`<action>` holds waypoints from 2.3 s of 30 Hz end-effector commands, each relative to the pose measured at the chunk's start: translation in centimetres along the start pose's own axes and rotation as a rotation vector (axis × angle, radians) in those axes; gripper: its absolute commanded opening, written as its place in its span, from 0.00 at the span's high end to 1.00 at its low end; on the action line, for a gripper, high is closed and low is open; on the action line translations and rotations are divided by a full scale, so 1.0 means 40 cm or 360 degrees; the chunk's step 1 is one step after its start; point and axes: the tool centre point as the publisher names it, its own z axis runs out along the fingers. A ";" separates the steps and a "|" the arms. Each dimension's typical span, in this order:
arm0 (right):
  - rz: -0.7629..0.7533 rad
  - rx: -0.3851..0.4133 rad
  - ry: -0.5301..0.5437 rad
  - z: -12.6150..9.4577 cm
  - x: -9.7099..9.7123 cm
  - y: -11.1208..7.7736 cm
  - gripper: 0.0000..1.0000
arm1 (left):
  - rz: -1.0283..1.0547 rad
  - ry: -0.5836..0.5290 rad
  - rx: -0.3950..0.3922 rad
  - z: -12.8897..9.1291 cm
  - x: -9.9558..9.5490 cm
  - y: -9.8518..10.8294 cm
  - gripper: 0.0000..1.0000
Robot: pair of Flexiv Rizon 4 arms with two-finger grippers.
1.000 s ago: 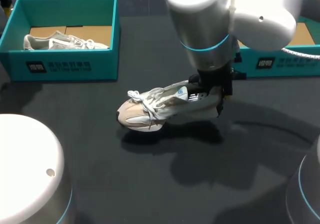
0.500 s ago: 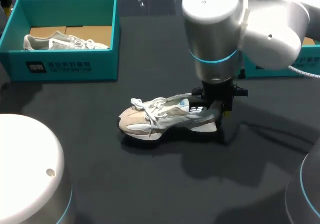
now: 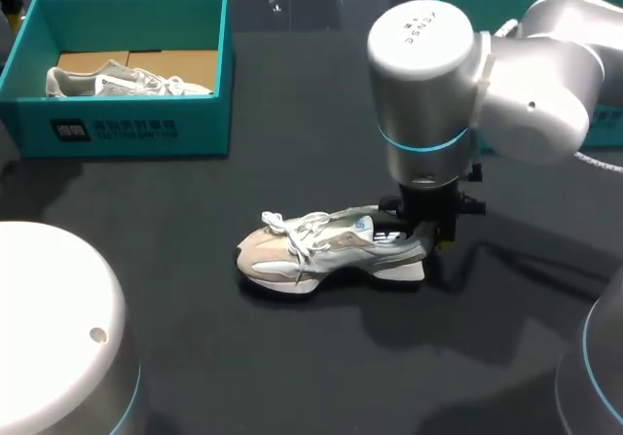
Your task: Take the shoe out of the shoebox, open the shoe tongue, remove and reinsert the insole, then place the shoe into the shoebox
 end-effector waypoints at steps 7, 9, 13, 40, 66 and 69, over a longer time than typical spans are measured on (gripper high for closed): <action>-0.0004 0.0017 0.0043 0.056 0.015 -0.016 1.00 | 0.0002 0.0002 -0.0004 -0.001 0.000 -0.003 0.00; -0.0008 0.0021 0.0043 0.062 0.016 -0.016 1.00 | 0.0002 0.0002 -0.0004 -0.001 0.000 -0.003 0.00; -0.0023 0.0041 0.0042 0.074 0.018 -0.019 1.00 | 0.0002 0.0002 -0.0004 -0.001 0.000 -0.003 0.00; 0.0000 0.0133 0.0052 0.124 0.021 -0.029 1.00 | 0.0002 0.0002 -0.0004 -0.001 0.000 -0.003 0.00; -0.0194 -0.0048 0.0493 -0.099 -0.063 -0.019 0.00 | 0.0002 0.0002 -0.0004 -0.001 0.000 -0.003 0.00; -0.0546 -0.0202 0.0764 -0.133 -0.082 -0.005 0.00 | 0.0002 0.0002 -0.0004 -0.001 0.000 -0.003 0.00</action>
